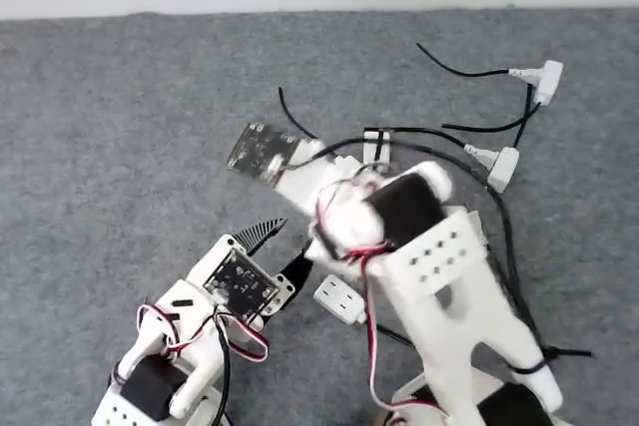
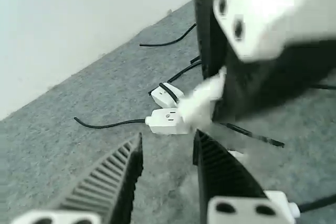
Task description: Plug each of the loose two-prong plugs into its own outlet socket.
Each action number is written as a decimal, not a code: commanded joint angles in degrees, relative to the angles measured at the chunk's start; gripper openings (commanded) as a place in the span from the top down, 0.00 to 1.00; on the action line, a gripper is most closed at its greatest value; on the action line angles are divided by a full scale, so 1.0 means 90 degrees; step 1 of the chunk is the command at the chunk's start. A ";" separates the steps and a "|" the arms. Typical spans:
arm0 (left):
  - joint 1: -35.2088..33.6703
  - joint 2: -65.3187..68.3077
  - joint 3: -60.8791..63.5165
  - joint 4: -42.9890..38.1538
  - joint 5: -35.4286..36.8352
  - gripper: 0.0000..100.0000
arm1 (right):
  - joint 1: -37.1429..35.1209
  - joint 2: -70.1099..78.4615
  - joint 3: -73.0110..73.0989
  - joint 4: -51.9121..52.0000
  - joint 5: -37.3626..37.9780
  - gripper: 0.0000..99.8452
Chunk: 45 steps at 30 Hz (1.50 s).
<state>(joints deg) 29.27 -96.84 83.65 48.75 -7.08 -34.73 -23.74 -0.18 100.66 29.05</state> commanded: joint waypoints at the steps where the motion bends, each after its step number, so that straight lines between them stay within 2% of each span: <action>1: 0.0068 0.0088 -0.0044 -0.0176 -0.0107 0.83 | 0.0513 -0.0171 -0.0664 0.0249 0.0059 0.99; 6: 0.0000 0.0088 -0.0044 -0.0234 -0.0127 0.83 | 0.0757 -0.0161 -0.0781 0.0239 0.0195 0.99; 11: -0.1397 0.0137 0.0239 -0.1211 -0.0078 0.83 | 0.0737 -0.0142 -0.0996 0.0249 0.0195 0.99; 14: -0.2090 0.0137 0.0415 -0.1748 0.0215 0.83 | 0.0757 0.0063 -0.0977 0.0259 0.0254 0.99; 23: -0.3976 0.0137 0.0230 -0.2295 0.1162 0.83 | 0.0884 0.1392 -0.1016 0.0269 0.1289 0.99; 33: -0.4093 0.0098 0.0190 -0.2295 0.1172 0.83 | 0.0181 0.2427 -0.0801 0.0288 0.3282 0.99; 39: -0.4093 0.0117 0.0239 -0.2491 0.0918 0.83 | -0.0132 0.2808 0.0215 0.0298 0.4601 0.99; 45: -0.4054 0.0098 0.0357 -0.2667 0.0918 0.83 | -0.0142 0.3404 0.0860 0.0288 0.4923 0.99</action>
<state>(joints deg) -7.30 -96.04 88.22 26.68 1.71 -35.43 6.42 7.38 100.66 71.96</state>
